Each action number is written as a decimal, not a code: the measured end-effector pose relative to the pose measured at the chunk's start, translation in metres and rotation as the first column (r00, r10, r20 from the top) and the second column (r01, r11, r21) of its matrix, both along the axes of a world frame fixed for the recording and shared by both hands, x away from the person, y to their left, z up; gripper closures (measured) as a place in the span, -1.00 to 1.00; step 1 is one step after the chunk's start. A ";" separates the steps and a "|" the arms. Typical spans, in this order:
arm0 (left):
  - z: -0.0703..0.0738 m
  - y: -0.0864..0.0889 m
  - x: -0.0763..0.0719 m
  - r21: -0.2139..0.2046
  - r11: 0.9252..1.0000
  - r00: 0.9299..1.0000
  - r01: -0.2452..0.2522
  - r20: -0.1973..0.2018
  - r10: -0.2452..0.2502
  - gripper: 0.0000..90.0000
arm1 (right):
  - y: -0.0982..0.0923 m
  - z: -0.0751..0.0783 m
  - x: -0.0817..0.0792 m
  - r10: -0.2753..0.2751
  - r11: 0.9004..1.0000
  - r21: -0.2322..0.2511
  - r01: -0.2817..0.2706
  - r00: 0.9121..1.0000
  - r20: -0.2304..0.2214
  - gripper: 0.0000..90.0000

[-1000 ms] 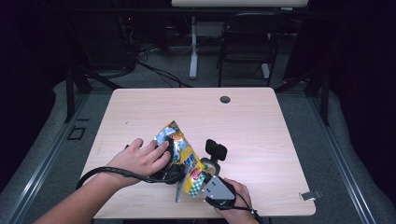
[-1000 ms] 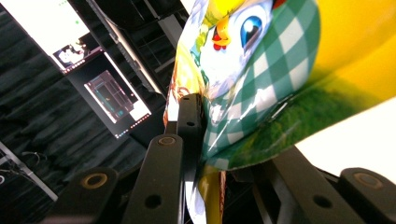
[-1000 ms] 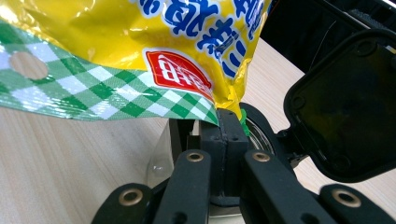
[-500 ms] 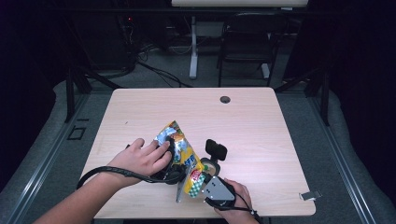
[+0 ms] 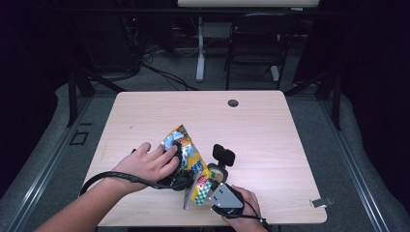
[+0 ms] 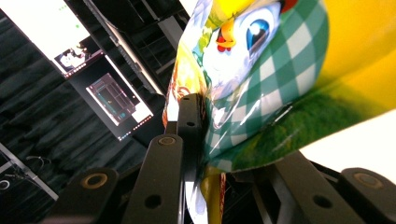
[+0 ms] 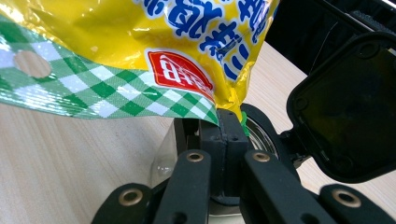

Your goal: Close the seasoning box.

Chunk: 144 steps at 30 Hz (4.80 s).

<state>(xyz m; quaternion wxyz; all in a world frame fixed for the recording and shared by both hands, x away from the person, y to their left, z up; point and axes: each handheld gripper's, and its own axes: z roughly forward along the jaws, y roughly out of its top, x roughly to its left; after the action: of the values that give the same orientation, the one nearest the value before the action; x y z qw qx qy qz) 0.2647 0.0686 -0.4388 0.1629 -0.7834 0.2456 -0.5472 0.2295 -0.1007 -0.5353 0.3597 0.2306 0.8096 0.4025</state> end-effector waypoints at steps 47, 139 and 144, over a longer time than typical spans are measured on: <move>0.006 -0.007 -0.001 0.035 0.999 1.000 0.023 0.001 -0.023 0.75 | -0.001 0.000 0.000 0.001 1.000 0.014 -0.001 1.000 -0.006 1.00; 0.013 -0.014 -0.003 0.051 0.998 0.999 0.026 -0.022 -0.025 0.80 | -0.002 0.001 0.000 0.011 1.000 0.029 -0.011 1.000 -0.018 1.00; 0.013 -0.014 -0.003 0.042 0.998 0.999 0.036 -0.018 -0.035 0.81 | -0.002 0.001 -0.001 0.011 0.999 0.031 -0.011 1.000 -0.017 1.00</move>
<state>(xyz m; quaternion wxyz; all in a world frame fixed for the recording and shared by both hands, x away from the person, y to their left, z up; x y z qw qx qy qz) 0.2614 0.0548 -0.4257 0.1676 -0.7800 0.2725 -0.5378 0.2289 -0.1023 -0.5341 0.3470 0.2350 0.8077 0.4147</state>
